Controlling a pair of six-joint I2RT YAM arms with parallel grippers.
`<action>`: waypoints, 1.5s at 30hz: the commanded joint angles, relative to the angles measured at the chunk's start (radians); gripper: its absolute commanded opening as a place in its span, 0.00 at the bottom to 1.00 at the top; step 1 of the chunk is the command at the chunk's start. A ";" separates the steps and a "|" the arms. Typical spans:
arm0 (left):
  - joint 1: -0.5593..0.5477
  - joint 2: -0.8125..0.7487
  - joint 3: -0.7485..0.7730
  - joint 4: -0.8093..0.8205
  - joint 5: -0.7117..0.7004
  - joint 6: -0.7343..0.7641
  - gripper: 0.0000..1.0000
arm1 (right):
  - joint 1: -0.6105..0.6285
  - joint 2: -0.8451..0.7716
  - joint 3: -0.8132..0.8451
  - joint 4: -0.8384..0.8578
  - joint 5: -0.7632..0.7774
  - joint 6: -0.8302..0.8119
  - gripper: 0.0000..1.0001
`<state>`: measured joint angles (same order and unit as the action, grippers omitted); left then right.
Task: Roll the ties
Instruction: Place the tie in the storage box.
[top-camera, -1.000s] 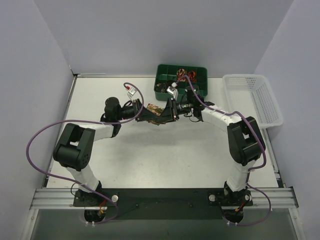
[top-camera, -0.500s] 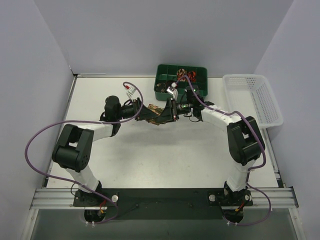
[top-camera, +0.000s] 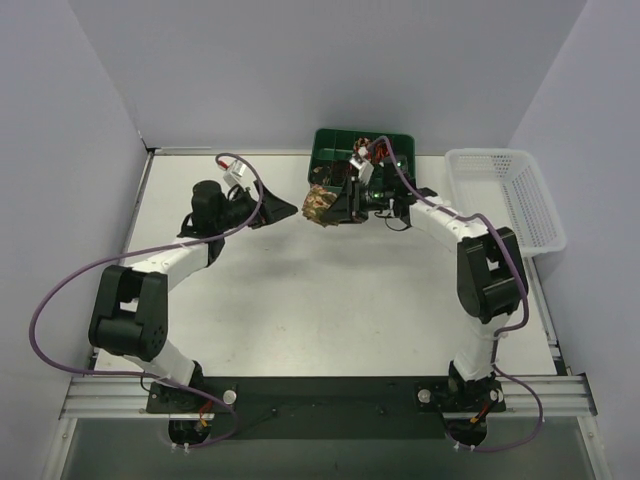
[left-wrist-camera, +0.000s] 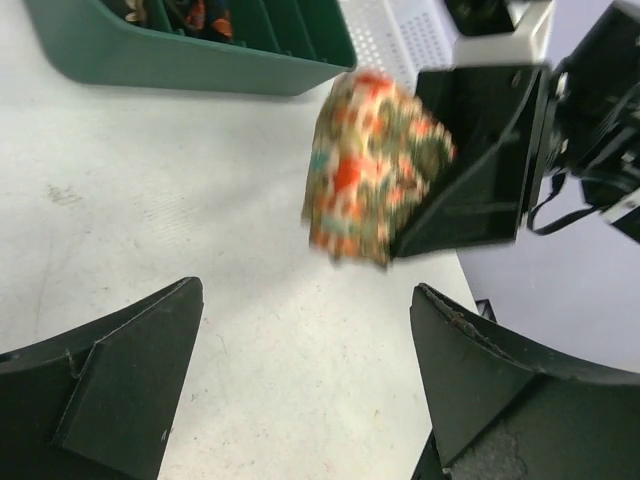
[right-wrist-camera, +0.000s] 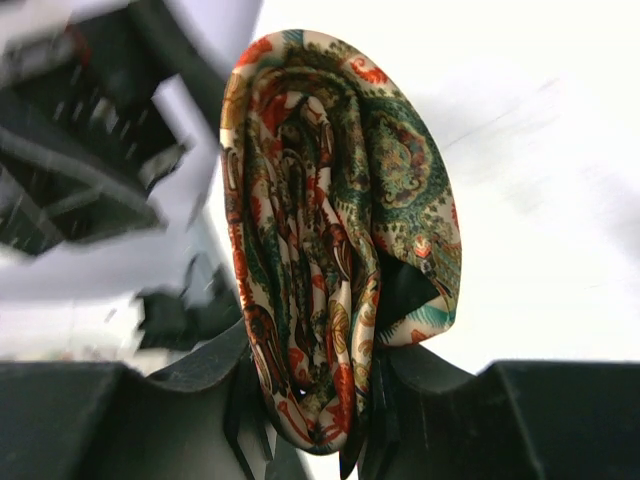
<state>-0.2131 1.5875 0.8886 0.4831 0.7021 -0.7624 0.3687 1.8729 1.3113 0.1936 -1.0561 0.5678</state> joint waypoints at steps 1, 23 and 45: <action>-0.006 0.011 0.085 -0.147 -0.127 0.116 0.95 | -0.057 0.049 0.192 -0.226 0.235 -0.135 0.00; -0.052 0.269 0.322 -0.278 -0.282 0.215 0.94 | -0.063 0.365 0.647 -0.376 1.107 -0.195 0.00; -0.052 0.258 0.257 -0.241 -0.250 0.222 0.94 | 0.016 0.520 0.729 -0.441 1.251 -0.115 0.00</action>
<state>-0.2634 1.8576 1.1511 0.1944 0.4335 -0.5629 0.3748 2.3901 2.0895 -0.2138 0.1711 0.4046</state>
